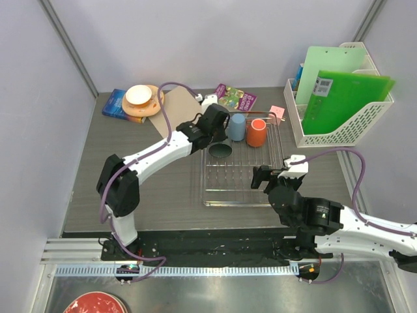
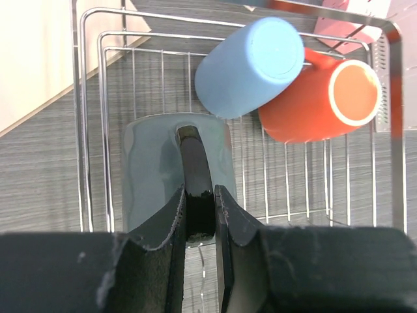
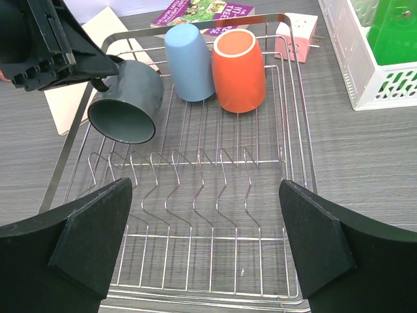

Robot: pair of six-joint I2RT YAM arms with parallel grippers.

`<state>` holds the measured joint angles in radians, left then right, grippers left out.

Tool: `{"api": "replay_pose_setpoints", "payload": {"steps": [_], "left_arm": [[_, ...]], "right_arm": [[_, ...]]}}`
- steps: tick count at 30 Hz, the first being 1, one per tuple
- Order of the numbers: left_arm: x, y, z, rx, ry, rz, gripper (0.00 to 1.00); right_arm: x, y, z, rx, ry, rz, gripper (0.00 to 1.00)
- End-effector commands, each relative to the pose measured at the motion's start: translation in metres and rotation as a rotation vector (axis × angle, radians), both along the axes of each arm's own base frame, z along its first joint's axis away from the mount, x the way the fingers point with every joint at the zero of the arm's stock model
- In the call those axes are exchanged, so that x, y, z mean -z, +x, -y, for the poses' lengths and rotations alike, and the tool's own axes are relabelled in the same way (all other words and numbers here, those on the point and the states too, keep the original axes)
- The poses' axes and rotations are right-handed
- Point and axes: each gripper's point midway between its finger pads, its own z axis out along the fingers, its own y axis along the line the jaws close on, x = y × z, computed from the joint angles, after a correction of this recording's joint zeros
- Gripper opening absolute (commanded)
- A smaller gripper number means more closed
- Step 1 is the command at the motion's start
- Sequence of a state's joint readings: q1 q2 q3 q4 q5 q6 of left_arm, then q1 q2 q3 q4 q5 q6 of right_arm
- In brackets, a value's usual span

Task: Unload the mixed dishes from the dish rack
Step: Pick up the cup from the dish rack.

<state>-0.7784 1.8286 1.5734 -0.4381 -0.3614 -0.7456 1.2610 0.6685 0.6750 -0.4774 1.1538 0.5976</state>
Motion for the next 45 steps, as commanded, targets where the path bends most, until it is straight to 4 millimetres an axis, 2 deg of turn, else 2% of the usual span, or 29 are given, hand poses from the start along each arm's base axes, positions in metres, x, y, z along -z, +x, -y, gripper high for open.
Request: {"api": "replay_pose_setpoints", "payload": {"steps": [1,5,8,10,11,13,14,16,17,18,20,21,22,24,25,27,30,40,45], "left_arm": [[-0.046,0.009,0.009,0.017,-0.101,0.112,0.00],[-0.056,0.009,0.007,0.014,-0.122,0.135,0.00],[-0.077,0.012,0.001,0.019,-0.169,0.146,0.00],[-0.101,0.011,-0.002,0.036,-0.262,0.137,0.00],[-0.113,0.017,-0.016,0.000,-0.324,0.132,0.00],[-0.126,0.014,-0.018,0.026,-0.426,0.090,0.00],[-0.131,0.023,-0.033,0.002,-0.464,0.081,0.00],[-0.148,0.023,-0.040,-0.003,-0.567,0.048,0.00],[-0.154,0.018,-0.038,0.038,-0.607,0.018,0.01],[-0.157,0.021,-0.046,0.025,-0.619,0.000,0.00],[-0.181,0.017,-0.041,0.080,-0.652,-0.011,0.01],[-0.176,0.011,-0.045,0.077,-0.627,-0.067,0.00],[-0.196,0.014,-0.041,0.105,-0.627,-0.045,0.01],[-0.200,0.006,-0.036,0.145,-0.621,-0.099,0.00],[-0.194,-0.002,-0.038,0.136,-0.599,-0.161,0.00],[-0.201,-0.007,-0.031,0.170,-0.614,-0.207,0.00],[-0.189,-0.021,-0.030,0.184,-0.611,-0.309,0.00],[-0.187,-0.044,-0.031,0.204,-0.703,-0.315,0.00],[-0.192,-0.049,-0.032,0.208,-0.717,-0.304,0.00]], "right_arm": [[-0.017,0.003,-0.007,0.014,0.097,0.022,1.00],[-0.018,0.003,-0.004,0.023,0.097,0.027,1.00],[-0.022,0.003,0.001,0.041,0.114,0.039,1.00],[-0.026,0.003,0.004,0.056,0.136,0.048,1.00],[-0.030,0.003,0.008,0.065,0.164,0.055,1.00],[-0.031,0.003,0.011,0.077,0.174,0.062,1.00],[-0.030,0.004,0.013,0.076,0.144,0.066,1.00],[-0.030,0.005,0.009,0.049,0.092,0.071,1.00],[-0.029,0.005,0.007,0.029,0.054,0.073,1.00],[-0.026,0.006,0.005,0.011,-0.030,0.076,1.00],[-0.028,0.010,0.000,0.007,-0.072,0.091,1.00],[-0.026,0.012,-0.004,-0.001,-0.155,0.093,1.00],[-0.030,0.015,-0.008,0.012,-0.162,0.106,0.99],[-0.032,0.019,-0.012,0.023,-0.218,0.118,0.99],[-0.033,0.023,-0.020,0.022,-0.271,0.129,1.00],[-0.032,0.027,-0.024,0.040,-0.323,0.133,1.00],[-0.041,0.033,-0.034,0.063,-0.350,0.169,1.00],[-0.077,0.054,-0.055,0.022,-0.134,0.299,0.99],[-0.065,0.068,-0.069,-0.001,-0.106,0.297,1.00]]}}
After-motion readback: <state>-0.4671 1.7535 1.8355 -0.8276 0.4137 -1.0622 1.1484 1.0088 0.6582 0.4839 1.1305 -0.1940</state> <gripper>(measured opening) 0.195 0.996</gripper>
